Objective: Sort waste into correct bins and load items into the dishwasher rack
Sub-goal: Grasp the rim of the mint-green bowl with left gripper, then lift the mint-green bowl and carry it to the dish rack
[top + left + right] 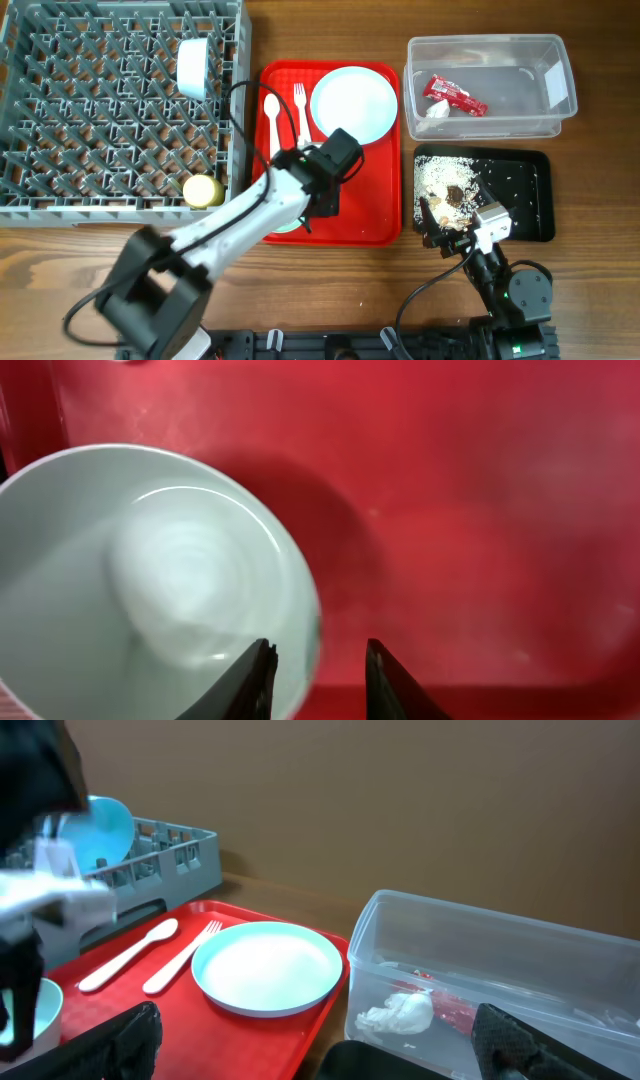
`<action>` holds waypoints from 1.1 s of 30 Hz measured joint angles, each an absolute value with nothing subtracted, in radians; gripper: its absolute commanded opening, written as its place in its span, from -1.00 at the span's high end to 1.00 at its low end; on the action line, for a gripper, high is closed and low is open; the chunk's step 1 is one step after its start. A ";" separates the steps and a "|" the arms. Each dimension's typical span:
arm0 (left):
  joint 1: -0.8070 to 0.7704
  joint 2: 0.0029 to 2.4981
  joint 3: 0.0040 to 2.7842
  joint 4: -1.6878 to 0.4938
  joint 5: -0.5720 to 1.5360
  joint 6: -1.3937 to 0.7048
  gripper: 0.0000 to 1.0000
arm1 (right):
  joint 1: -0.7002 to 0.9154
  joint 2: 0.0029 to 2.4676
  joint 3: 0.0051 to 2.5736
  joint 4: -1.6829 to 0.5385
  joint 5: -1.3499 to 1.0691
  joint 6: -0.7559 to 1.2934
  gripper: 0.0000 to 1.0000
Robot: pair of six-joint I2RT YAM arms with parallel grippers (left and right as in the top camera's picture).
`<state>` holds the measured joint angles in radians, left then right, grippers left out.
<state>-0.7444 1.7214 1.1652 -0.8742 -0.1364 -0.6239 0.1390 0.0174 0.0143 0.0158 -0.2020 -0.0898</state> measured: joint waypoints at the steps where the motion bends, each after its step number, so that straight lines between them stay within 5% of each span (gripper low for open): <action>1: -0.744 1.745 1.165 -0.871 -0.144 -0.629 0.46 | 0.139 0.017 0.014 0.016 -0.202 -0.090 -1.00; 12: -0.777 1.816 1.165 -0.777 0.004 -0.641 0.56 | 0.139 0.017 0.014 0.016 -0.202 -0.090 -1.00; 23: -0.748 1.727 1.244 -0.971 -0.020 -0.613 0.04 | 0.139 0.017 0.014 0.016 -0.202 -0.090 -1.00; 33: -0.579 1.681 1.185 -1.012 -0.123 -0.612 0.26 | 0.139 0.017 0.014 0.016 -0.202 -0.090 -1.00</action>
